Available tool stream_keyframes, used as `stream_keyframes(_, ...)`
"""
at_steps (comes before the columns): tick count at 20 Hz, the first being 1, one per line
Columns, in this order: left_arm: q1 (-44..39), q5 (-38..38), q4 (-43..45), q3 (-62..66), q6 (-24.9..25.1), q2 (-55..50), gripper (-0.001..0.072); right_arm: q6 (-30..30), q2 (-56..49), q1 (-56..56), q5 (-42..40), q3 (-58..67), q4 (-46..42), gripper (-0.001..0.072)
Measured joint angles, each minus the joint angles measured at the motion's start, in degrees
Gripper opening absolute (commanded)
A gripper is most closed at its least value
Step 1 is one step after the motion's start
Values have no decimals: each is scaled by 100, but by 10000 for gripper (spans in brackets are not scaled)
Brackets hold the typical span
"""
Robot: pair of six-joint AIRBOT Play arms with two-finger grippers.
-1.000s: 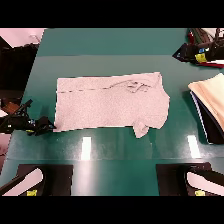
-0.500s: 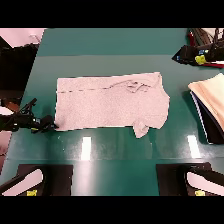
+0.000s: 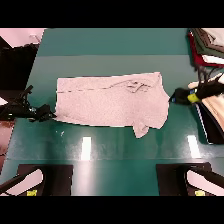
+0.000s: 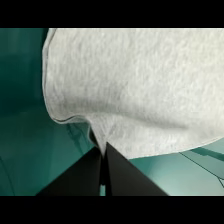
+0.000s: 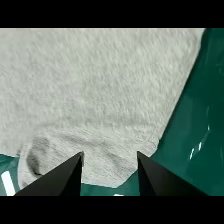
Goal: Fold the shirts.
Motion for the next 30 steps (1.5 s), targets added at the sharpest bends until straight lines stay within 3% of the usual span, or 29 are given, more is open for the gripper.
stream_keyframes(4, -4, -66, -4, 120, 35, 0, 25, -20, 4, -339, -562, -1062, 240, 384)
stream_keyframes(10, -4, -83, -9, 160, 42, -2, 25, -262, -529, -516, -861, -1491, 870, 352)
stream_keyframes(11, -4, -83, -11, 160, 44, -2, 26, -308, -605, -474, -907, -1513, 966, 290)
stream_keyframes(13, -4, -87, -11, 160, 44, -2, 25, -367, -713, -376, -1067, -1543, 1019, 66)
stream_keyframes(14, -4, -90, -11, 160, 46, -2, 25, -382, -739, -332, -1152, -1554, 1045, 16)
stream_keyframes(21, -9, -155, -11, 922, 42, 186, 25, -446, 2, -264, -1646, -1119, 1021, 13)
stream_keyframes(30, -11, -181, -42, 4656, -157, 1434, 25, -450, 1794, -299, -1652, 2033, 1049, 13)
